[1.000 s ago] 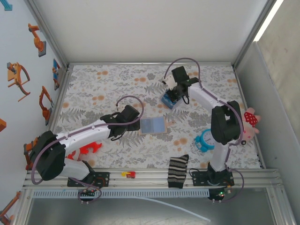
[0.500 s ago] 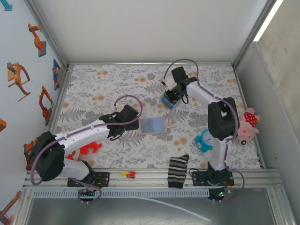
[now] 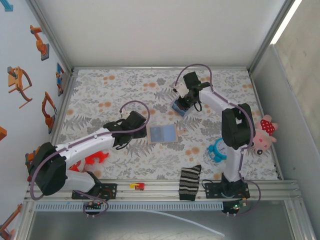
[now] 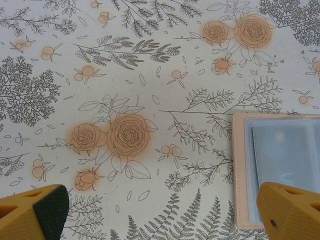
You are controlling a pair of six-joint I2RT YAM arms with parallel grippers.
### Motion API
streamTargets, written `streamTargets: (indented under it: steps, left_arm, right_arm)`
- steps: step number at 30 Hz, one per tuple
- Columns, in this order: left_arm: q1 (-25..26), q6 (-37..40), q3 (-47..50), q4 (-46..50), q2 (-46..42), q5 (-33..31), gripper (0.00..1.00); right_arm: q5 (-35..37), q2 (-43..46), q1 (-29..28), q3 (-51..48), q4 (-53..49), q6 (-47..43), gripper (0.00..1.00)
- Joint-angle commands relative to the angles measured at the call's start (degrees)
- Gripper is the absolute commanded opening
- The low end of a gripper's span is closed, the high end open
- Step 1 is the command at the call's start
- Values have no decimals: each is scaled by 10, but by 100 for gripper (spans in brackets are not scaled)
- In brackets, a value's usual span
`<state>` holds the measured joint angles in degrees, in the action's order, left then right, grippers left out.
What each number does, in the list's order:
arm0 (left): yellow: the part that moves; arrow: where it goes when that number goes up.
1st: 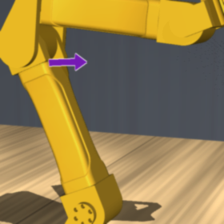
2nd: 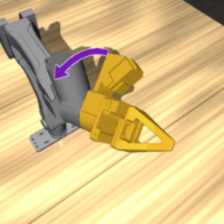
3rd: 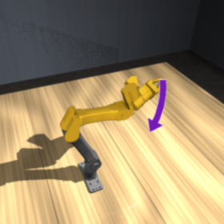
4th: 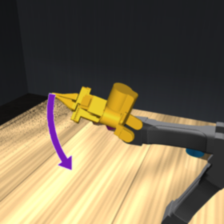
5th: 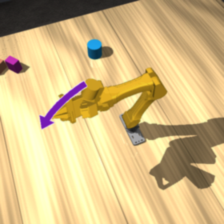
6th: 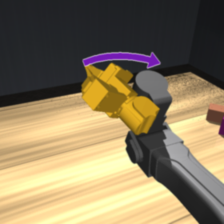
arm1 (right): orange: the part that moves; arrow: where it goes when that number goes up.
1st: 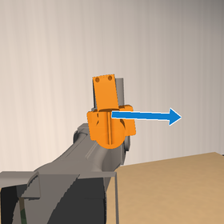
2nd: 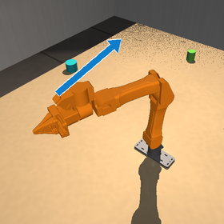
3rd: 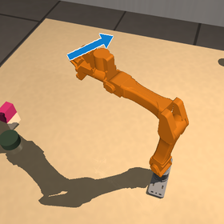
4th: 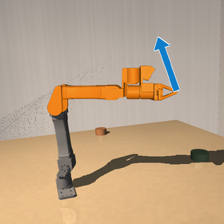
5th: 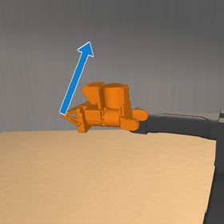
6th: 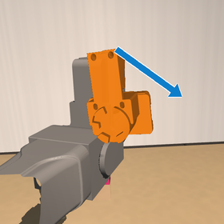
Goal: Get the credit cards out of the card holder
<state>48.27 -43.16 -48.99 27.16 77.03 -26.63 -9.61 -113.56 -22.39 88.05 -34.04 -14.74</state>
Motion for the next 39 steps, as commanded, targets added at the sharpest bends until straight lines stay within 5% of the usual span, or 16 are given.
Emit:
streamTargets:
  steps: [1, 12, 20, 29, 39]
  left_arm:
    - [-5, -7, 7, 18, -21, -21, 97]
    - [-16, -55, 42, 18, -71, -67, 97]
    - [-40, -120, 91, 23, -135, -107, 97]
    - [-77, -193, 167, 52, -258, -141, 97]
    - [-88, -210, 202, 96, -338, -160, 97]
  right_arm:
    - [7, 27, 4, 8, -10, 19, 27]
    - [65, 143, -13, -66, -7, 201, 30]
    - [142, 209, -129, -153, -19, 310, 40]
    - [138, 147, -268, -176, 47, 416, 40]
    - [116, 39, -311, -112, 47, 434, 42]
